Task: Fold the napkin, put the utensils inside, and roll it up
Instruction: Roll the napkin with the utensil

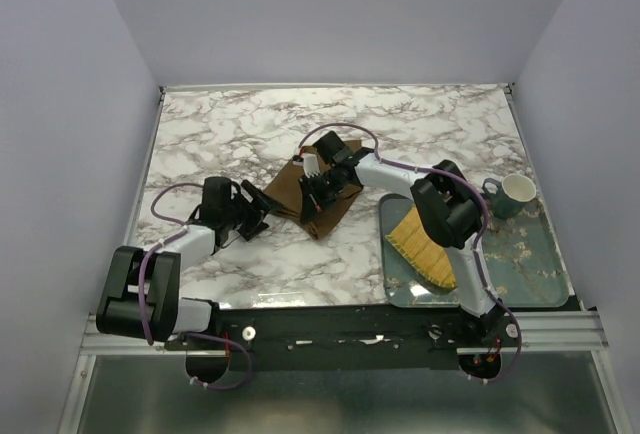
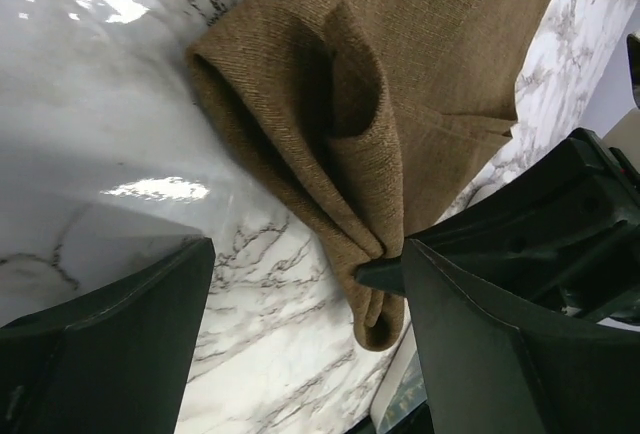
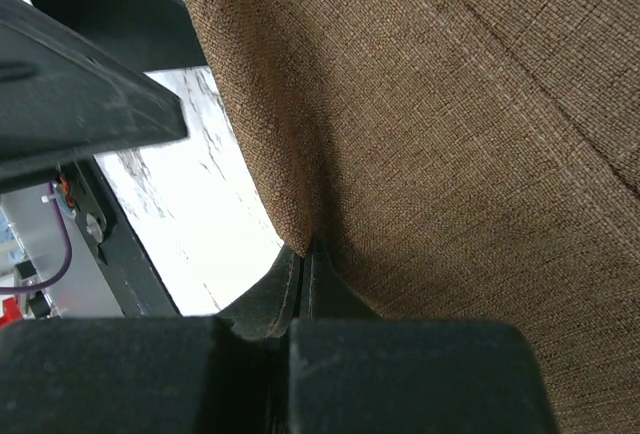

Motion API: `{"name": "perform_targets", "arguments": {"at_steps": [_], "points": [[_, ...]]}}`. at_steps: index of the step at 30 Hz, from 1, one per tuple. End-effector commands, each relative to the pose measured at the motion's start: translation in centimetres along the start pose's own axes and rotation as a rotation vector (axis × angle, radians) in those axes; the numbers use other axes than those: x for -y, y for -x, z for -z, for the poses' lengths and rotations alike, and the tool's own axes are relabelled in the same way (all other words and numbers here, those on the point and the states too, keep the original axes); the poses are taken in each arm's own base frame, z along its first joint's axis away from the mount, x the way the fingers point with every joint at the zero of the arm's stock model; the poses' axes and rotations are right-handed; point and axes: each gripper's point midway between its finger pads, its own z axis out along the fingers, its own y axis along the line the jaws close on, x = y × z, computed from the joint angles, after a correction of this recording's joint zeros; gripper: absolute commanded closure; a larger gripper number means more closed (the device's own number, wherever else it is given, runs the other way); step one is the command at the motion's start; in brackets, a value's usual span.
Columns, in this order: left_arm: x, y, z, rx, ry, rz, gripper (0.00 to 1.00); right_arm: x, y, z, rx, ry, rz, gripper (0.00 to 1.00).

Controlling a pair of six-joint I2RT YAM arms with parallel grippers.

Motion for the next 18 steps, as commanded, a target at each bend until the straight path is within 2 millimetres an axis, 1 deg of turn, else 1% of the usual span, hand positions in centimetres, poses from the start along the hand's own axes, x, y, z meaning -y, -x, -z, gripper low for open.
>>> {"name": "perform_targets", "arguments": {"at_steps": [1, 2, 3, 5, 6, 8, 9, 11, 12, 14, 15, 17, 18], "points": [[1.6, 0.5, -1.3, 0.025, -0.015, 0.019, 0.14, 0.2, -0.8, -0.6, -0.017, 0.031, -0.005, 0.99], [1.3, 0.6, -1.6, 0.024, 0.001, 0.036, 0.14, 0.2, -0.8, -0.6, -0.016, 0.027, -0.002, 0.99], [0.9, 1.2, -2.3, 0.054, 0.034, 0.04, 0.17, 0.2, -0.9, -0.7, -0.018, 0.025, 0.0, 0.99], [-0.1, 1.2, -2.7, 0.046, 0.08, 0.047, 0.21, 0.3, -0.8, -0.6, -0.016, 0.018, 0.002, 0.99], [-0.2, 1.7, -2.9, 0.068, 0.098, 0.042, 0.26, 0.4, -0.8, -0.6, -0.014, 0.012, 0.004, 0.99], [-0.8, 1.7, -3.1, 0.068, 0.122, 0.048, 0.32, 0.6, -0.9, -0.5, -0.016, -0.001, 0.01, 0.99], [-0.8, 2.0, -3.2, 0.079, 0.127, 0.041, 0.39, 0.9, -1.0, -0.5, -0.014, -0.018, 0.013, 0.99], [-1.1, 2.2, -3.4, 0.085, 0.142, 0.03, 0.48, 1.0, -1.1, -0.2, -0.012, -0.032, 0.022, 0.99], [-1.0, 2.4, -3.4, 0.091, 0.145, 0.018, 0.55, 1.2, -1.0, -0.1, -0.01, -0.047, 0.027, 0.99], [-1.1, 2.7, -3.5, 0.099, 0.152, 0.012, 0.65, 1.4, -1.2, 0.0, -0.014, -0.062, 0.032, 0.99], [-0.8, 2.9, -3.5, 0.102, 0.149, 0.005, 0.73, 1.5, -1.0, 0.0, -0.011, -0.081, 0.035, 0.99], [-0.5, 2.9, -3.2, 0.101, 0.142, -0.016, 0.8, 1.4, -1.0, 0.4, -0.016, -0.098, 0.042, 0.99], [-0.4, 2.9, -3.0, 0.1, 0.138, -0.019, 0.87, 1.4, -0.9, 0.5, -0.012, -0.125, 0.049, 0.99]]}}
